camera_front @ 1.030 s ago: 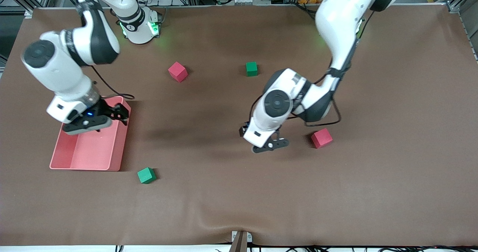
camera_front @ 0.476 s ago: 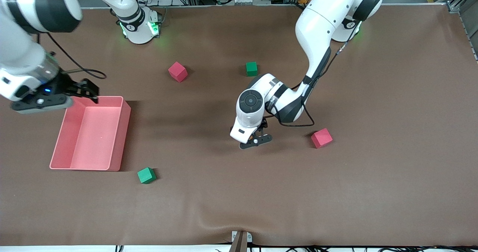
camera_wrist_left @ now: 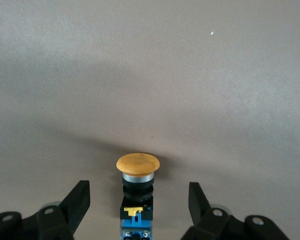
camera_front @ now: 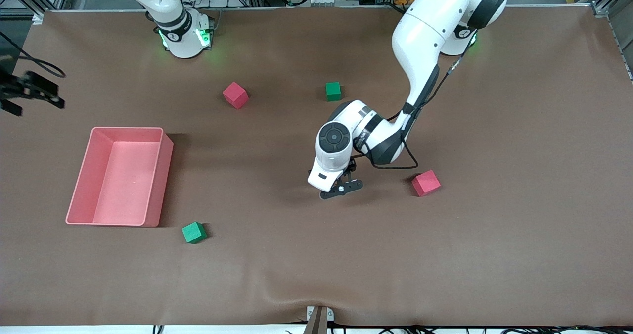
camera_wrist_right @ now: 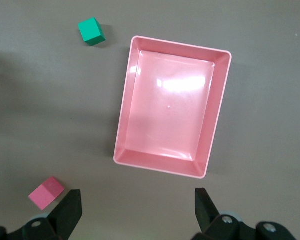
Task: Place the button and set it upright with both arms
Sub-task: 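Lift the button with the left gripper and turn it upright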
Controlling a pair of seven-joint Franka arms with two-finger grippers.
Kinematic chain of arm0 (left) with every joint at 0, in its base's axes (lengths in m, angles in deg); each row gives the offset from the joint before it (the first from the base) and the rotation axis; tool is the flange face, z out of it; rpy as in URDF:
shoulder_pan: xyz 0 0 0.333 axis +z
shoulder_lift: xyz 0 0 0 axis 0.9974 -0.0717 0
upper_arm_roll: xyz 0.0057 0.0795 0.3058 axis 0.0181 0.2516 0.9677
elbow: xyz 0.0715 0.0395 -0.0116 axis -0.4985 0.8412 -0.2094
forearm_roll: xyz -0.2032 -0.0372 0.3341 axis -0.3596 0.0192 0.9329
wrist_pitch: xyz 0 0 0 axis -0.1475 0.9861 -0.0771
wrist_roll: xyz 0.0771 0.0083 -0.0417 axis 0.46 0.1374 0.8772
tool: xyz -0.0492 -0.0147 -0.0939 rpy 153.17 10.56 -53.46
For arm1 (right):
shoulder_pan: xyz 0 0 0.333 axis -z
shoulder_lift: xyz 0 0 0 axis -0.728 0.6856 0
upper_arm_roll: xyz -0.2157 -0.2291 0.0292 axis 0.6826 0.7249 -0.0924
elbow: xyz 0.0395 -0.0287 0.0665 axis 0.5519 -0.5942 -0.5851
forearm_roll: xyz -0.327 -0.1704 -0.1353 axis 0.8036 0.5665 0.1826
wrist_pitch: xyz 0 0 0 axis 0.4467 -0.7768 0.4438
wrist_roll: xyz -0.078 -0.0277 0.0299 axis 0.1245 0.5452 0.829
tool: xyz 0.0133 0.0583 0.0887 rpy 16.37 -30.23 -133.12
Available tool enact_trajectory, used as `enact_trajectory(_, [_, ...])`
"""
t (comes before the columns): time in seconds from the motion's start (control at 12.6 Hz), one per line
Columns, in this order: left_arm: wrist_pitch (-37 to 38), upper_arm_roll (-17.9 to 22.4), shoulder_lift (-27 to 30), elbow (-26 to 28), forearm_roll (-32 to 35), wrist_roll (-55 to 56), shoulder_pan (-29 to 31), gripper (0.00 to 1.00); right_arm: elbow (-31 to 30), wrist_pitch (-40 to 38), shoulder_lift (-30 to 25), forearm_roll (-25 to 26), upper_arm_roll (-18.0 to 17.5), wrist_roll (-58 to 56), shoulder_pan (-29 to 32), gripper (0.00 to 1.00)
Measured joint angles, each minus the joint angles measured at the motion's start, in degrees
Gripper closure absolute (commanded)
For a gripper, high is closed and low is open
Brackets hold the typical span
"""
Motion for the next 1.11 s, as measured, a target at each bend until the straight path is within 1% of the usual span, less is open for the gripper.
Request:
enact_trajectory(0.24, [0.0, 0.0, -0.2, 0.4, 0.0, 0.1, 0.0, 0.15, 1.2, -2.3, 0.0, -0.3, -0.8, 0.3, 0.0, 0.0])
enact_trajectory(0.55, [0.0, 0.0, -0.3, 0.6, 0.0, 1.2, -0.1, 0.16, 1.1, -2.3, 0.8, -1.4, -0.7, 1.9, 2.4, 0.0])
enact_trajectory(0.71, [0.0, 0.0, -0.6, 0.8, 0.0, 1.6, -0.7, 0.17, 1.4, -2.0, 1.1, -1.5, -1.2, 1.9, 2.5, 0.0])
enact_trajectory(0.79, [0.0, 0.0, -0.6, 0.9, 0.0, 1.7, -0.8, 0.18, 1.8, -1.8, 1.4, -1.5, -1.8, 1.9, 2.4, 0.0])
enact_trajectory(0.87, [0.0, 0.0, -0.6, 1.0, 0.0, 1.8, -0.9, 0.24, 2.0, -1.4, 1.6, -1.5, -2.3, 1.9, 2.4, 0.0])
enact_trajectory(0.95, [0.0, 0.0, -0.6, 1.1, 0.0, 1.8, -0.9, 0.28, 2.1, -0.9, 1.9, -1.5, -2.6, 1.9, 2.4, 0.0])
enact_trajectory(1.03, [0.0, 0.0, -0.6, 1.1, 0.0, 1.8, -0.9, 0.31, 2.1, -0.7, 2.2, -1.5, -2.8, 1.9, 2.4, 0.0])
enact_trajectory(1.11, [0.0, 0.0, -0.6, 1.2, 0.0, 1.8, -0.9, 0.31, 2.2, -0.6, 2.3, -1.1, -3.3, 1.9, 2.4, 0.0])
